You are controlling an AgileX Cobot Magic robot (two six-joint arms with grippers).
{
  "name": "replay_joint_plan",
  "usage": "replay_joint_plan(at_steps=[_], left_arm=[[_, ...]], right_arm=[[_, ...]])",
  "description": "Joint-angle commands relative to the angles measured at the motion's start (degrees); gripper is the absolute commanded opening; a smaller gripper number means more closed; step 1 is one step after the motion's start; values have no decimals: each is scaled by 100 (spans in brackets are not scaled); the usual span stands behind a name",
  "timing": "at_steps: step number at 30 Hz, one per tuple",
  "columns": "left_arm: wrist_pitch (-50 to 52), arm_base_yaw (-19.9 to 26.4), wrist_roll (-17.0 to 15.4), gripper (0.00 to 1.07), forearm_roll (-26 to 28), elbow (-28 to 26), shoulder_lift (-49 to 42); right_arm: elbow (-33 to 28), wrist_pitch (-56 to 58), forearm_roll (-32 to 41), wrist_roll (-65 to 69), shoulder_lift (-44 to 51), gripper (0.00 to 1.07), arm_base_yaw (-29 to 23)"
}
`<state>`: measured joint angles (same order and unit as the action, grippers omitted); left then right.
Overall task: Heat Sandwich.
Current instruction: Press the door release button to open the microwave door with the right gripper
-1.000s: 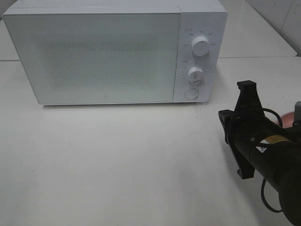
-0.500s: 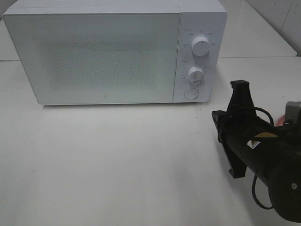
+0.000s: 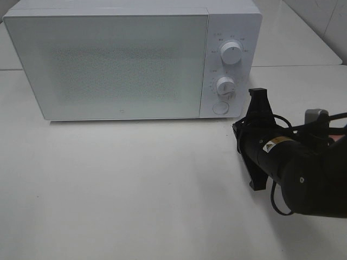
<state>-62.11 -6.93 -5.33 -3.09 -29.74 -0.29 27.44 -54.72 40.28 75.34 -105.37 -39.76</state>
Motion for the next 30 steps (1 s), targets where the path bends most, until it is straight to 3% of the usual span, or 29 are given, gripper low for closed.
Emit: replay_joint_plan(at_steps=[1, 19, 30], left_arm=[[74, 11, -6, 98, 34, 11, -132], [74, 11, -6, 98, 34, 11, -132], [74, 11, -6, 98, 34, 11, -132]], right_arm=[[264, 229, -332, -6, -143, 0, 246], [1524, 825, -785, -11, -957, 0, 1054], [2137, 1129, -859, -6, -1392, 0, 1180]])
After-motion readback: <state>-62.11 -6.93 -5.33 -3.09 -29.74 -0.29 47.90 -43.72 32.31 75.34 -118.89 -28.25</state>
